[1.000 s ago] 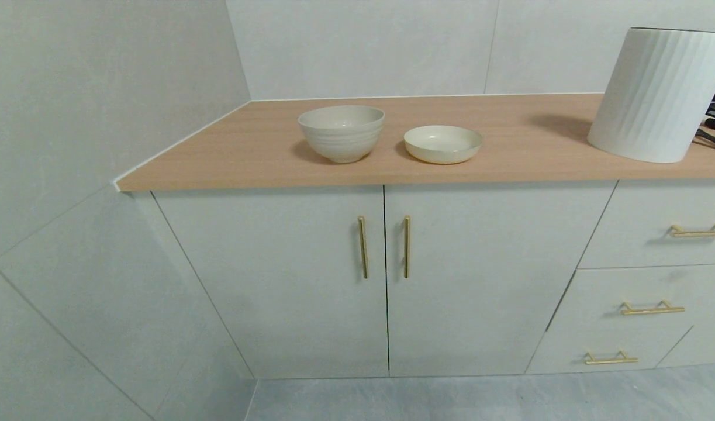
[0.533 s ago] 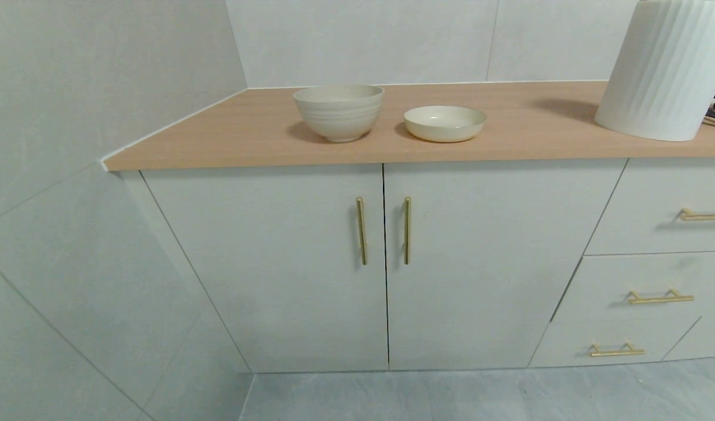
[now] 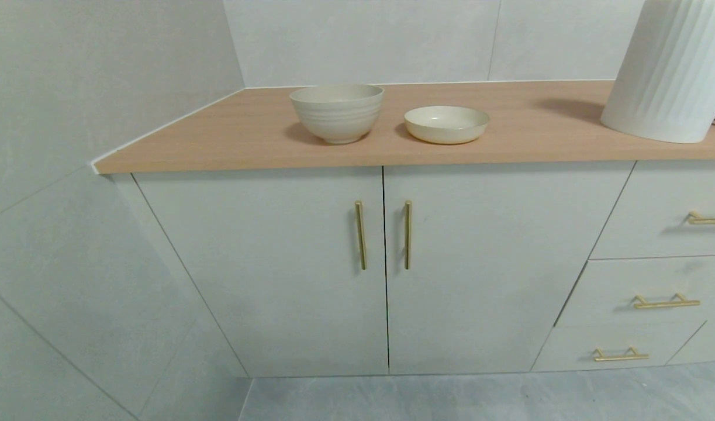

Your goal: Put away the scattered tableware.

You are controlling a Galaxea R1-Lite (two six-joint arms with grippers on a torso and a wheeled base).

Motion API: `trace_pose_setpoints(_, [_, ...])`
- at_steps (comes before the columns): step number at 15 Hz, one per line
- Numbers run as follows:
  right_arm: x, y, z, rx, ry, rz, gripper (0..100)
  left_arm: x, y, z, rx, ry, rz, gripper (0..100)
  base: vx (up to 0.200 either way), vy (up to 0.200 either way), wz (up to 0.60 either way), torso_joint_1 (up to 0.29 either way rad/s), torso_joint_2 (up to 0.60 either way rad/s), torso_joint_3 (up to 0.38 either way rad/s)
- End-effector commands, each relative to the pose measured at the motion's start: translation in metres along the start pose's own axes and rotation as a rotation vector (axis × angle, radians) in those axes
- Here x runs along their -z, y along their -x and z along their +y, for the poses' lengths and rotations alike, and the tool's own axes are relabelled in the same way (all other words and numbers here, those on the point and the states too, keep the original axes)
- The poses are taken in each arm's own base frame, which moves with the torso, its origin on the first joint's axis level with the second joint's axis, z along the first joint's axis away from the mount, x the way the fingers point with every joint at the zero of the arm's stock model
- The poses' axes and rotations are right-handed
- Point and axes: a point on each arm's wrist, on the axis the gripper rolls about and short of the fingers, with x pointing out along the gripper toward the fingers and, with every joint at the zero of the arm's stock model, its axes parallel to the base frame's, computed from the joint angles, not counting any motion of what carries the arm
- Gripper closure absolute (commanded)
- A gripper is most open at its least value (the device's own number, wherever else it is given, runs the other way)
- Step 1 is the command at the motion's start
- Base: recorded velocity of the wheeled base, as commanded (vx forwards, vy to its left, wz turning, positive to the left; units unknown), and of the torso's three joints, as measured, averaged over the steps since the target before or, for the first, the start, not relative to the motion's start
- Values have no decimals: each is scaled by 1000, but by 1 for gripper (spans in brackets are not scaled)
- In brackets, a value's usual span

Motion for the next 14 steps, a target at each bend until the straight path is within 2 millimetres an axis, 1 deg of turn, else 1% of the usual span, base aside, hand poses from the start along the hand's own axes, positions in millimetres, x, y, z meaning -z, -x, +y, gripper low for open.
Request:
trace_pose_setpoints(1, [0,0,0,-2,4,1,0,0,0,0,0,-1,0,0,0,0,0,0,0,0])
trace_pose_setpoints(7, [-1,0,0,-2,38,-7,0,0,0,0,0,4,0,0,0,0,0,0,0,0])
trace_pose_setpoints(8, [-19,5,0,-17,32,-98,0,0,0,0,0,4,0,0,0,0,0,0,0,0])
trace_pose_setpoints(9, [-41,11,1,-73,10,-166,0,0,0,0,0,4,0,0,0,0,0,0,0,0])
trace_pose_setpoints(10, [-50,10,2,-134,1,-148,0,0,0,0,0,4,0,0,0,0,0,0,0,0])
trace_pose_setpoints(12, [-55,-4,3,-187,-8,-29,0,0,0,0,0,4,0,0,0,0,0,0,0,0])
trace_pose_setpoints(14, [-60,-23,2,-210,-25,104,0,0,0,0,0,5,0,0,0,0,0,0,0,0])
